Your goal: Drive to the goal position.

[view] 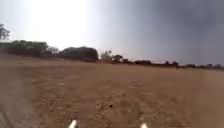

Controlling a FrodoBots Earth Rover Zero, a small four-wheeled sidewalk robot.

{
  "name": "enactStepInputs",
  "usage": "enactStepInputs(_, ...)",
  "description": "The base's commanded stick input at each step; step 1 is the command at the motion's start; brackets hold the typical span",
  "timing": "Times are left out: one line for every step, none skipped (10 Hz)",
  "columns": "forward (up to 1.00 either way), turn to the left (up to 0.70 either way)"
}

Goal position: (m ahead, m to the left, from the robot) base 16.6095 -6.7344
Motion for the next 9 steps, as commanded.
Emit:
enactStepInputs(0.50, 0.00)
enactStepInputs(0.50, 0.00)
enactStepInputs(0.50, 0.00)
enactStepInputs(0.50, 0.00)
enactStepInputs(0.50, 0.00)
enactStepInputs(0.50, 0.00)
enactStepInputs(0.50, 0.00)
enactStepInputs(0.50, 0.00)
enactStepInputs(0.50, 0.00)
